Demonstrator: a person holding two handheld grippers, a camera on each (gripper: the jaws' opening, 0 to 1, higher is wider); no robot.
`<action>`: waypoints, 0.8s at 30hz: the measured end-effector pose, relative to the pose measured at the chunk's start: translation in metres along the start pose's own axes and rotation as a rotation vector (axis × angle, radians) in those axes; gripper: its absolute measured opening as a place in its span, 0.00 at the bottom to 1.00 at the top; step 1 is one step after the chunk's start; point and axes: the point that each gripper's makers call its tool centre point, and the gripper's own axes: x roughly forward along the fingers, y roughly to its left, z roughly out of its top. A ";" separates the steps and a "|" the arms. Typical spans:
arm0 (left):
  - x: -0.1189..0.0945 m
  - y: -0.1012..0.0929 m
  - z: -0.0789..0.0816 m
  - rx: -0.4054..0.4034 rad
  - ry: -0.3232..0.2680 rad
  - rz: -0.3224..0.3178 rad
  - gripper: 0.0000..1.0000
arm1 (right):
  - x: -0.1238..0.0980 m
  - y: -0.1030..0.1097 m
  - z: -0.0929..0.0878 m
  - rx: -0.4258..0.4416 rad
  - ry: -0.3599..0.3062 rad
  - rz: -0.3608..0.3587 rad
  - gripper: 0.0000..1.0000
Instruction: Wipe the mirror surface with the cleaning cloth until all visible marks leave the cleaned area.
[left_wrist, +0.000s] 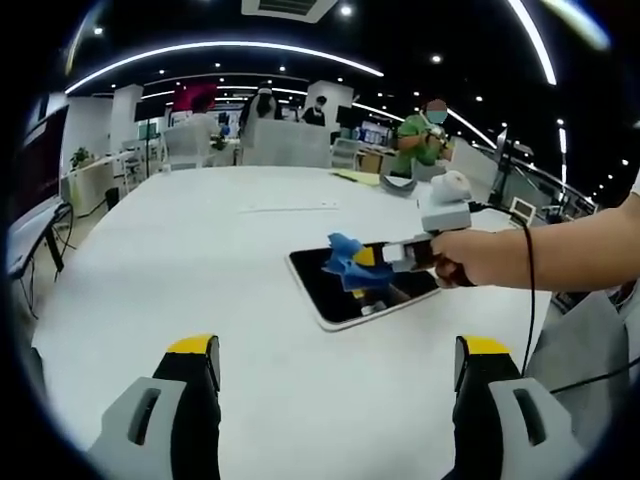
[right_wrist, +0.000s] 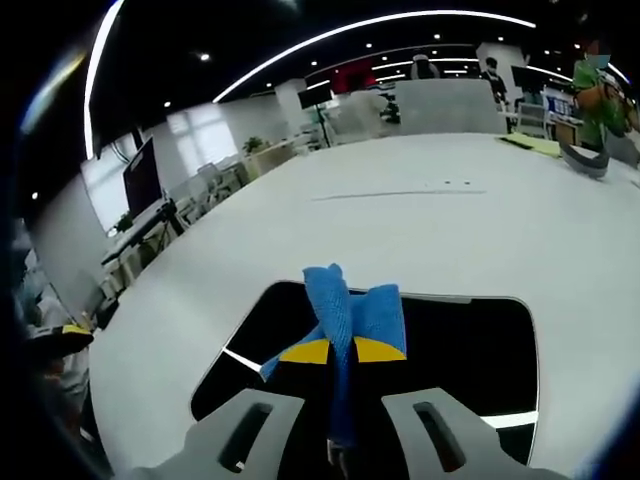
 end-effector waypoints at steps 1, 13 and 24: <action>0.000 0.000 0.000 -0.001 0.000 0.000 0.99 | 0.000 0.000 0.000 0.000 0.000 0.000 0.02; 0.002 -0.006 -0.002 0.007 0.009 -0.010 0.99 | 0.002 -0.002 0.000 -0.002 -0.006 0.002 0.02; -0.001 -0.004 0.001 0.006 0.000 0.001 0.99 | 0.003 -0.003 0.000 0.003 -0.009 0.003 0.02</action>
